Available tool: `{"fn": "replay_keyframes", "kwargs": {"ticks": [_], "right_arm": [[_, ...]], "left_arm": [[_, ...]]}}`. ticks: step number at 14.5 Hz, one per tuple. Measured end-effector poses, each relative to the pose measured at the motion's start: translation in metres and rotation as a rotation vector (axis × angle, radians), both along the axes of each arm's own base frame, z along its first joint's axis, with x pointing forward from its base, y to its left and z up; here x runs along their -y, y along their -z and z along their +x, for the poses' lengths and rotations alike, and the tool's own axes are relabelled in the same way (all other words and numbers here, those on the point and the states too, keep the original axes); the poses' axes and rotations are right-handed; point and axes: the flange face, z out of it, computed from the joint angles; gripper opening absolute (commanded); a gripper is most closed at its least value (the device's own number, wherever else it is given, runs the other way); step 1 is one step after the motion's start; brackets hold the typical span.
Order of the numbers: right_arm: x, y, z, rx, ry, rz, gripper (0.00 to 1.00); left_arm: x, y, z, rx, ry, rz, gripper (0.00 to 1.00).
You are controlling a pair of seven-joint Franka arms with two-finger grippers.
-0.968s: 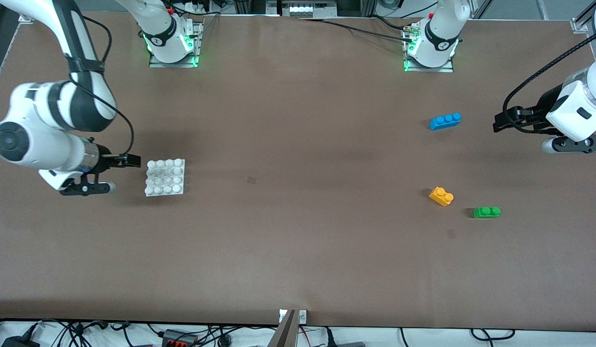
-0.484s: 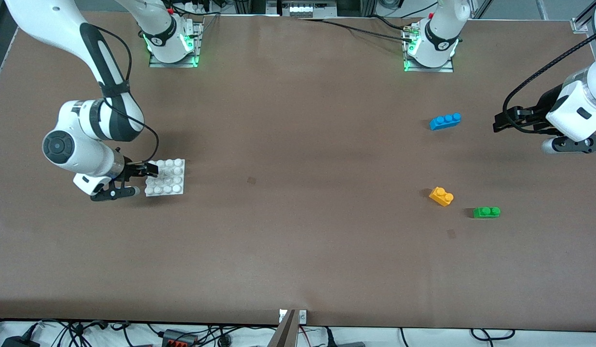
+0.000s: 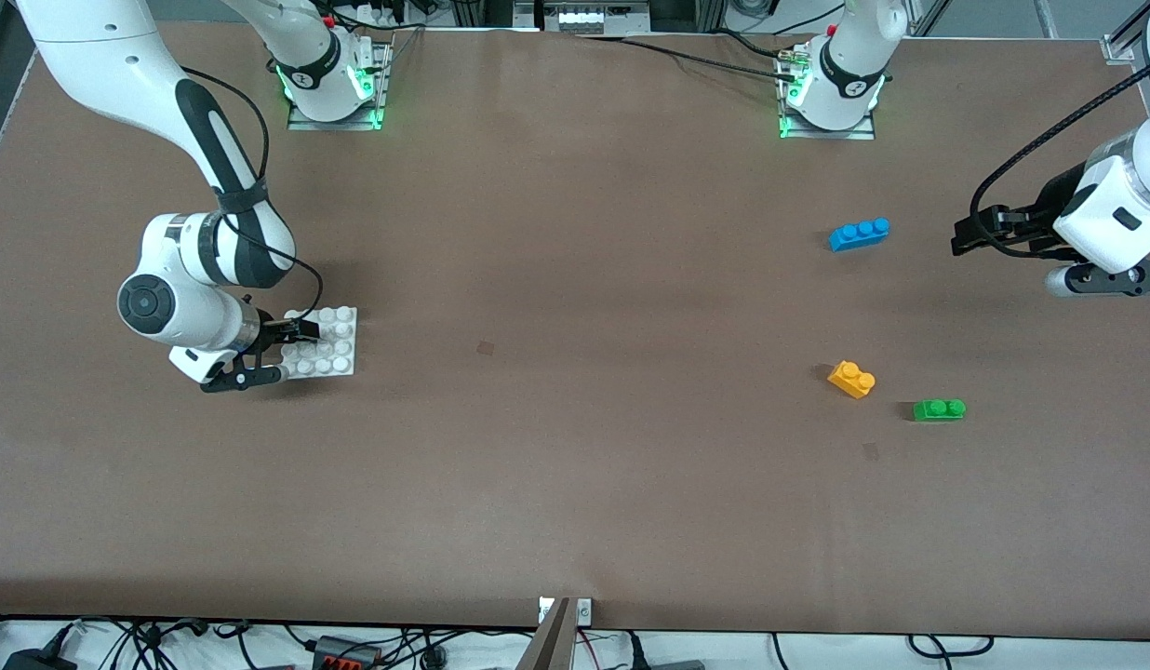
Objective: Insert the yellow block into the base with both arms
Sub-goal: 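Move the right gripper to the white base while the left gripper reaches the yellow block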
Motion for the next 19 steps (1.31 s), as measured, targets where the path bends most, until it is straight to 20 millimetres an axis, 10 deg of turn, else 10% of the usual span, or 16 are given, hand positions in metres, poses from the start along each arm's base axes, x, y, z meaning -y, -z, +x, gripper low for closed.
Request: {"fn": "replay_keyframes", "kwargs": {"ticks": [5,13,16,19], "right_arm": [[-0.002,0.001,0.001,0.004,0.011,0.012,1.00],[-0.001,0.009,0.000,-0.004,0.010,0.123,1.00],[0.001,0.009,0.000,-0.003,0.011,0.123,0.75],[0.004,0.006,0.001,0.002,0.015,0.123,0.74]], "left_arm": [[0.006,0.036,0.016,-0.009,0.079,-0.035,1.00],[0.032,0.200,0.057,-0.003,0.190,-0.075,1.00],[0.032,0.242,0.054,0.011,0.328,-0.077,1.00],[0.031,0.276,0.054,-0.007,0.451,-0.091,1.00]]}}
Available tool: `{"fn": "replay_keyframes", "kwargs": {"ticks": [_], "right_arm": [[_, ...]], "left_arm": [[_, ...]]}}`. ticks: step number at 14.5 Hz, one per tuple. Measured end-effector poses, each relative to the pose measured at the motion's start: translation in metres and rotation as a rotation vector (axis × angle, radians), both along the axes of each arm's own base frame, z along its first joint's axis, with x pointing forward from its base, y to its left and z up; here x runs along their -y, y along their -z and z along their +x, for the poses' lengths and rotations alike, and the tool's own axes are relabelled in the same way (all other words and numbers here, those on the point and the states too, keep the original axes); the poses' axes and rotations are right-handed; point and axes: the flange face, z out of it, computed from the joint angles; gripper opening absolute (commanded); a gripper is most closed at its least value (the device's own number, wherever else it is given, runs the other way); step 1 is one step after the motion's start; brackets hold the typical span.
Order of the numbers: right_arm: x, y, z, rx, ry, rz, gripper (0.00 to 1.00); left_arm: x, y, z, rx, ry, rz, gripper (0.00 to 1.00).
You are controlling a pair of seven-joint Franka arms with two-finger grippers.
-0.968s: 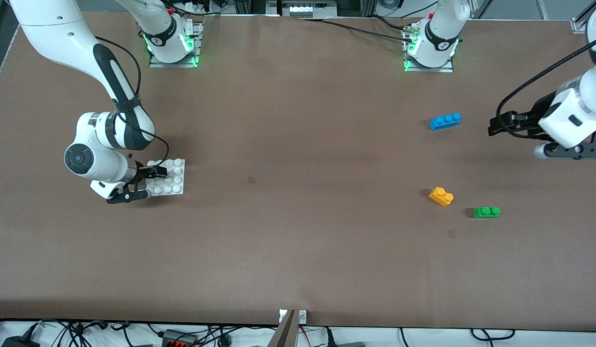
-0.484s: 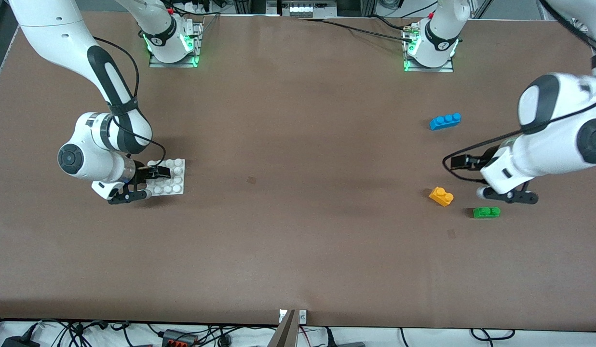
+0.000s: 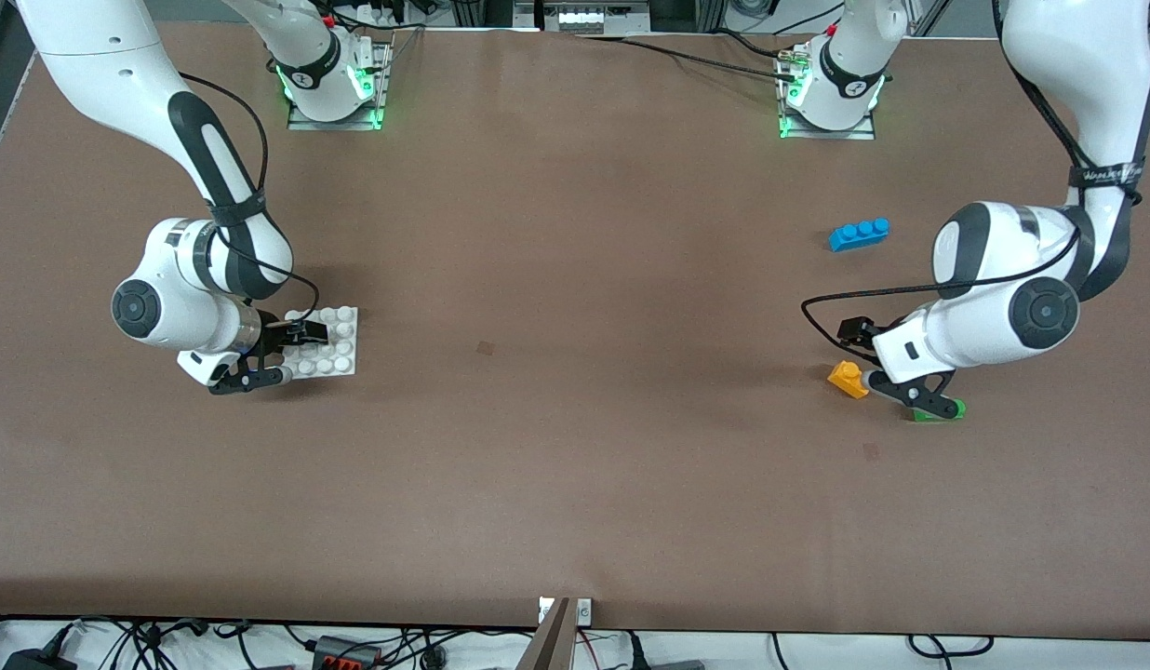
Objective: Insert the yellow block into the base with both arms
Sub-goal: 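Move the right gripper to the white base while the left gripper reaches the yellow block, then grasp the white base with the right gripper while the left gripper grasps the yellow block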
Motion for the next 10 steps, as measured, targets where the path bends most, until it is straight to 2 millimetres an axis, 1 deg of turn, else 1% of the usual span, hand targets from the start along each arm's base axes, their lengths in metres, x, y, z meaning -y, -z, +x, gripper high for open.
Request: {"fn": "replay_keyframes", "kwargs": {"ticks": [2,3,5,8,10], "right_arm": [[0.001,-0.001,0.000,0.001,0.002,0.000,0.74],[0.001,-0.001,0.000,0.001,0.002,0.000,0.72],[0.002,-0.001,0.000,0.001,0.003,0.000,0.64],[0.003,0.000,0.000,-0.002,0.003,0.000,0.60],[0.003,-0.001,0.000,-0.003,0.003,0.001,0.60]], "left_arm": [[0.000,0.017,0.002,0.000,0.039,0.003,1.00],[-0.001,0.024,0.003,0.006,0.062,0.021,1.00],[-0.002,0.037,0.004,0.008,0.098,0.039,1.00],[-0.001,0.049,0.005,0.010,0.114,0.034,1.00],[-0.001,0.055,0.006,0.016,0.132,0.029,1.00]]}}
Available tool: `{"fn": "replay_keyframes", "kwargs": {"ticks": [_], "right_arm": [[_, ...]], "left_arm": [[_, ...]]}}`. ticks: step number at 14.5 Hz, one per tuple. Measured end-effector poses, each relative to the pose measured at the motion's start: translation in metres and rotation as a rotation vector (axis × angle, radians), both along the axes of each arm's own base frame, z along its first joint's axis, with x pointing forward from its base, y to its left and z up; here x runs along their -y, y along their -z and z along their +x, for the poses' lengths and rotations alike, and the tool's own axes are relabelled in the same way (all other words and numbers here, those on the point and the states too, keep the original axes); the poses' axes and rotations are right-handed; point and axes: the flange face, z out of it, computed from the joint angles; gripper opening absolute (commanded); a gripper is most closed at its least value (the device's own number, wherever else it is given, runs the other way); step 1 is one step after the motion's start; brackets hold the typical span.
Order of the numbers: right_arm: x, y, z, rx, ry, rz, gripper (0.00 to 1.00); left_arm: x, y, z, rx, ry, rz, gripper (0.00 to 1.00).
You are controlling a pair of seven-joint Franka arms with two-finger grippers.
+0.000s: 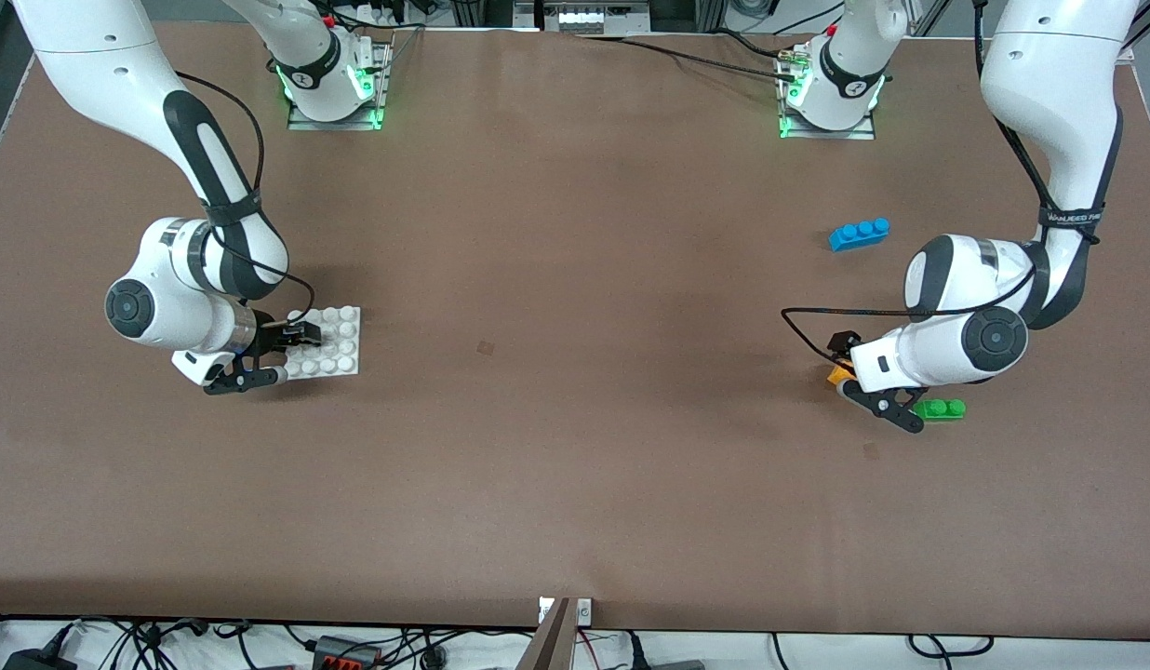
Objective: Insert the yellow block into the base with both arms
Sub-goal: 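Grasp the white base with the right gripper while the left gripper grasps the yellow block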
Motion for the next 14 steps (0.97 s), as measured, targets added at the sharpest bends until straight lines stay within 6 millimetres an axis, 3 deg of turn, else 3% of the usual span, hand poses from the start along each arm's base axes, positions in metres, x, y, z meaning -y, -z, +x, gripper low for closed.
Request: {"fn": "replay_keyframes", "kwargs": {"ticks": [4,9,11,14], "right_arm": [[-0.007,0.000,0.000,-0.003,0.013,0.022,0.60],[-0.072,0.003,-0.005,-0.019,0.023,0.081,0.60],[-0.115,0.003,-0.006,-0.029,0.058,0.071,0.60],[-0.211,0.002,-0.011,-0.031,0.120,0.045,0.60]], "left_arm": [[0.001,0.014,0.002,0.011,0.040,-0.012,1.00],[0.001,0.038,-0.005,0.014,0.049,-0.020,1.00],[-0.001,0.039,-0.005,0.017,0.047,-0.019,1.00],[-0.006,0.042,-0.003,0.030,0.058,-0.021,1.00]]}}
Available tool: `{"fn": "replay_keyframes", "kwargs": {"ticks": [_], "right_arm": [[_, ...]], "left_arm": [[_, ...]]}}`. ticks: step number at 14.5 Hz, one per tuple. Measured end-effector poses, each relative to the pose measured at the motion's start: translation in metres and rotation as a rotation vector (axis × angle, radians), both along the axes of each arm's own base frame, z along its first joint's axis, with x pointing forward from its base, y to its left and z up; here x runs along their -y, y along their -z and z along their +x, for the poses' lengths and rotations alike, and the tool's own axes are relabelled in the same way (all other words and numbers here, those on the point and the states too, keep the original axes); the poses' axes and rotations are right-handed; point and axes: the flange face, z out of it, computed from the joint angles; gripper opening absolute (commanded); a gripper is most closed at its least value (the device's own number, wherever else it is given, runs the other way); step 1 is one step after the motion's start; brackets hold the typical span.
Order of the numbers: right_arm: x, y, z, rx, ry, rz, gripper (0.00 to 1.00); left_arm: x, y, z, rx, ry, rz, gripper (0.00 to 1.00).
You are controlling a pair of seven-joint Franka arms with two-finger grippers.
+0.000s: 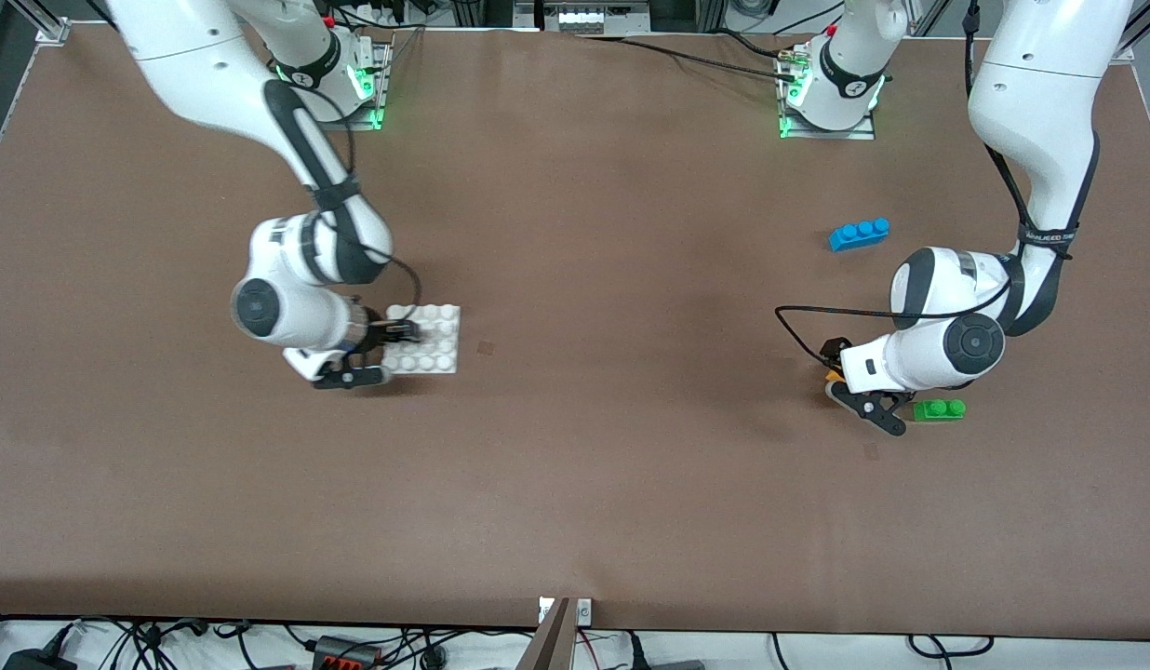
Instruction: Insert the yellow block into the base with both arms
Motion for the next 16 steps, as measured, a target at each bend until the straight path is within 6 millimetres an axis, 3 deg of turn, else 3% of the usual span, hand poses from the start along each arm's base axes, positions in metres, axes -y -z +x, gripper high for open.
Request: {"fn": "replay_keyframes", "kwargs": {"ticks": [3,8,12,16], "right_arm": [[-0.078,-0.001,-0.004,0.014,0.039,-0.008,0.60],[-0.167,0.000,-0.014,0.037,0.058,0.003,0.60],[-0.230,0.000,-0.033,0.060,0.046,0.021,0.60],[-0.268,0.003,-0.049,0.115,0.021,0.069,0.64]], "left_arm": [[-0.001,0.002,0.000,-0.001,0.001,0.000,1.00],[-0.001,0.010,-0.002,-0.012,0.001,-0.001,0.94],[-0.002,0.010,-0.002,-0.012,0.001,-0.001,0.73],[-0.002,0.010,-0.002,-0.011,0.001,-0.001,0.62]]}}
